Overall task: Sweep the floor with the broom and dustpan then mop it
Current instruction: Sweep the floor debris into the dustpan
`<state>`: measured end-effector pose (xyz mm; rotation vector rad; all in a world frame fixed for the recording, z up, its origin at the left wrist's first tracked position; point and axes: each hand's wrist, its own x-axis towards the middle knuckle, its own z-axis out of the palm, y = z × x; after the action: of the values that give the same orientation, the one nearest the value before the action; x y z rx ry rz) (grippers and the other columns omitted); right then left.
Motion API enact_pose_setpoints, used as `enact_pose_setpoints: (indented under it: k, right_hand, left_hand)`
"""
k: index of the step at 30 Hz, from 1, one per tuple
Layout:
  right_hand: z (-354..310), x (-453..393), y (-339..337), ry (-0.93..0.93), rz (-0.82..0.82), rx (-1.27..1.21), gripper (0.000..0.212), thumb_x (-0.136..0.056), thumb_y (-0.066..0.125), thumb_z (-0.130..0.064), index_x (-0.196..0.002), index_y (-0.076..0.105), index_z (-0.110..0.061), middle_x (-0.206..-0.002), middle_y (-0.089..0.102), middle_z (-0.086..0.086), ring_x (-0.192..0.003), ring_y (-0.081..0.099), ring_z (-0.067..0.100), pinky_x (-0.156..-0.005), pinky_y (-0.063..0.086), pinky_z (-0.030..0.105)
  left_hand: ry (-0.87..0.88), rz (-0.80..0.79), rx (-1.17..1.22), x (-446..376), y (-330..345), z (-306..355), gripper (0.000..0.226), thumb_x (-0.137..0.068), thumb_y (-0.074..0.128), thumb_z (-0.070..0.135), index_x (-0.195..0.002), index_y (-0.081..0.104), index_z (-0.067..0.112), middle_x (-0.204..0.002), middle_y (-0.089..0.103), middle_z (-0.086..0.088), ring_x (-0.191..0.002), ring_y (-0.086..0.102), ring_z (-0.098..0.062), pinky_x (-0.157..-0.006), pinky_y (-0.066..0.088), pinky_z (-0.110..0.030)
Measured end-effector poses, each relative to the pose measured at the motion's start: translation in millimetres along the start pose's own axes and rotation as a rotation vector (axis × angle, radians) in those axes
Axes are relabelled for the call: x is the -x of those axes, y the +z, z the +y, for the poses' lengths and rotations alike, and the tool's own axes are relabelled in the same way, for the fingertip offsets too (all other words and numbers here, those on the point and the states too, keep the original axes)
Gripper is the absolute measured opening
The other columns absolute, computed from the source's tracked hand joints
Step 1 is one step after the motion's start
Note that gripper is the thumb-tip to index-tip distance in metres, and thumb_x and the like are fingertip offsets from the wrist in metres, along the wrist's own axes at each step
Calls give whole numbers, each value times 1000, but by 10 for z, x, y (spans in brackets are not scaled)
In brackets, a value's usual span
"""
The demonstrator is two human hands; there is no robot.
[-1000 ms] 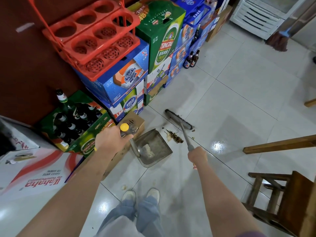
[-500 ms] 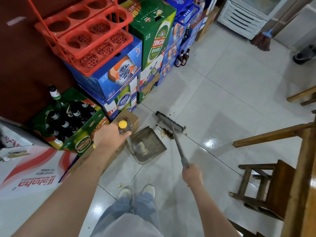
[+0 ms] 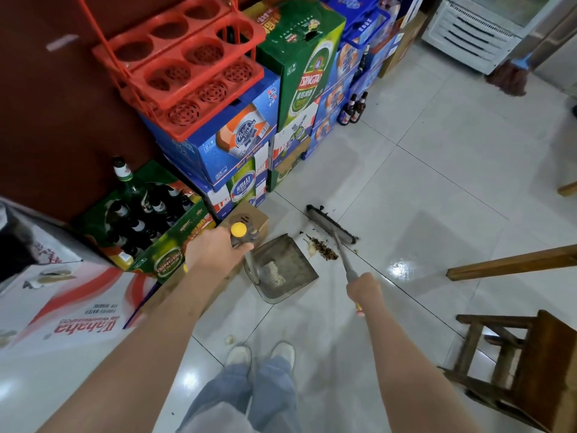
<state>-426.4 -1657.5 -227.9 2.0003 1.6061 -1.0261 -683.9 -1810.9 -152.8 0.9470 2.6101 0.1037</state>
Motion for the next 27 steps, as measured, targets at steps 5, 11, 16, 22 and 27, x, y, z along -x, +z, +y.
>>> enact_pose_setpoints:
  k: [5, 11, 16, 22, 27]
  right_hand:
    - [298, 237, 273, -1, -37, 14, 26, -87, 45, -11, -111, 49, -6, -98, 53, 10, -99, 63, 35, -81, 57, 44]
    - [676, 462, 581, 17, -41, 4, 32, -86, 44, -23, -110, 59, -7, -105, 65, 13, -96, 65, 36, -79, 58, 46]
    - [721, 672, 580, 19, 50, -82, 28, -91, 43, -23, -103, 62, -6, -94, 65, 13, -91, 65, 37, -76, 58, 46]
    - [396, 396, 349, 25, 81, -110, 31, -89, 43, -23, -109, 60, -5, -102, 67, 16, -90, 68, 38, -79, 58, 44]
    - [97, 50, 27, 28, 98, -104, 27, -90, 46, -22, -109, 56, -6, -107, 66, 16, -92, 68, 38, -80, 57, 40]
  left_hand:
    - [9, 11, 1, 33, -37, 27, 46, -78, 60, 65, -73, 56, 19, -70, 65, -1, -66, 63, -19, -60, 56, -30]
    - [38, 27, 3, 75, -115, 100, 46, -80, 63, 59, -79, 49, 15, -88, 67, -6, -85, 66, -26, -62, 45, -25]
    - [39, 26, -22, 6, -151, 116, 50, -79, 62, 61, -82, 58, 11, -87, 69, -10, -83, 66, -27, -58, 43, -27]
    - [13, -5, 1, -81, -186, 105, 51, -78, 63, 62, -85, 58, 12, -92, 66, -12, -91, 63, -29, -66, 47, -32]
    - [-7, -15, 12, -131, -195, 86, 46, -78, 62, 63, -81, 54, 17, -88, 64, -8, -85, 64, -28, -64, 44, -29]
